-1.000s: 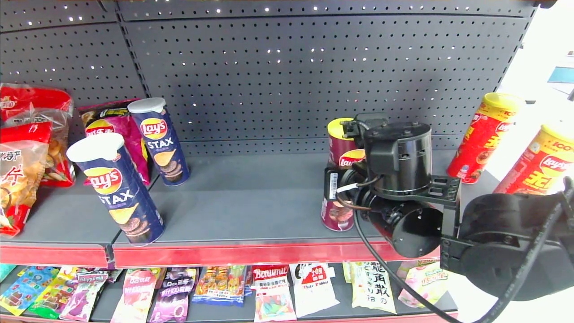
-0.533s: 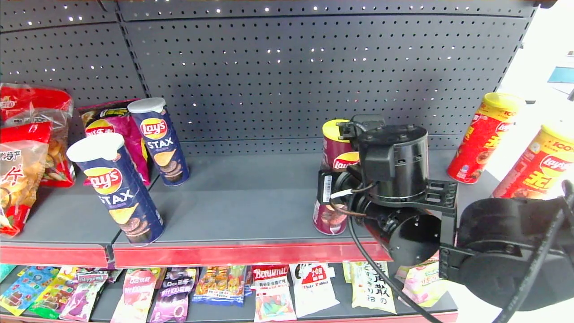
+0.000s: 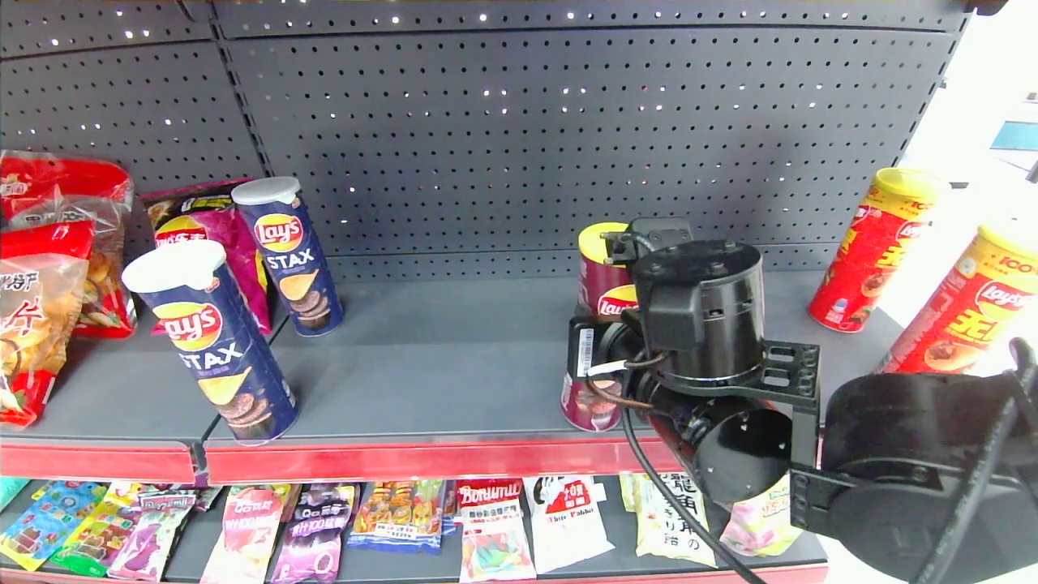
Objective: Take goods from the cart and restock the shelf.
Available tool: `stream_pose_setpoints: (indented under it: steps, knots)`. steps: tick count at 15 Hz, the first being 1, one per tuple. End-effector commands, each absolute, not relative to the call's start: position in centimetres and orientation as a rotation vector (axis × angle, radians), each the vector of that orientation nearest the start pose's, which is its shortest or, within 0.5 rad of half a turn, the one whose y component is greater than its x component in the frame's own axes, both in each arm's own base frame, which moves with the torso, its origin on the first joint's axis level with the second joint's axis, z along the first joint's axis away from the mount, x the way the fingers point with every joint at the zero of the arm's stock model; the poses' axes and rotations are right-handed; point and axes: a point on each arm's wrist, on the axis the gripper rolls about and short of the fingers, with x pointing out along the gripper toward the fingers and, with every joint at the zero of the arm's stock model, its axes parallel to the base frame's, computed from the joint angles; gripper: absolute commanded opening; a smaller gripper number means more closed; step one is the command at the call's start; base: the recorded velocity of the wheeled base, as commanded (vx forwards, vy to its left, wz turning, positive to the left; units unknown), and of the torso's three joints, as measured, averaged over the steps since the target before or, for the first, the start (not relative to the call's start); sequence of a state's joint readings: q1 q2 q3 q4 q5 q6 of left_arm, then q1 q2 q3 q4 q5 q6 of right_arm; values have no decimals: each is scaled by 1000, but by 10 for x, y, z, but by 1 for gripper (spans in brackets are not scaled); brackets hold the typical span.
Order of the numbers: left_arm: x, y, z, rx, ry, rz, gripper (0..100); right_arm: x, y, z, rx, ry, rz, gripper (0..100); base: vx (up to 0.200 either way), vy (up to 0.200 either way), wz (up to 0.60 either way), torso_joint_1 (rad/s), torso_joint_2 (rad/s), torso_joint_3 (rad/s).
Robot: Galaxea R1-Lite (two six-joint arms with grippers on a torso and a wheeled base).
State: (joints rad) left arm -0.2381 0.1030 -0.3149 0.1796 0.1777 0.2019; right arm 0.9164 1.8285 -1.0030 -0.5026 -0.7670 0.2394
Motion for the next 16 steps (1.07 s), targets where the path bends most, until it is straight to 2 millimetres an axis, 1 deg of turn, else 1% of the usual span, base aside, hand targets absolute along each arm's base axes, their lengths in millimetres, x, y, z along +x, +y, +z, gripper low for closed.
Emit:
stream_pose_setpoints:
  steps: [1, 7, 11, 15, 16]
  knots:
    - [-39, 14, 144, 196, -34, -57, 0, 218, 262, 180, -17, 234, 111, 0, 0, 0, 0, 0, 0, 0]
    - [-38, 13, 141, 199, -24, -59, 0, 210, 269, 177, -35, 230, 99, 0, 0, 0, 0, 0, 0, 0]
    - [-37, 13, 140, 198, -21, -60, 0, 212, 272, 173, -55, 213, 22, 0, 0, 0, 0, 0, 0, 0]
    - [-37, 13, 140, 197, -23, -59, 0, 212, 272, 173, -58, 213, 18, 0, 0, 0, 0, 0, 0, 0]
    - [-37, 13, 140, 199, -21, -60, 0, 213, 273, 175, -54, 207, 16, 0, 0, 0, 0, 0, 0, 0]
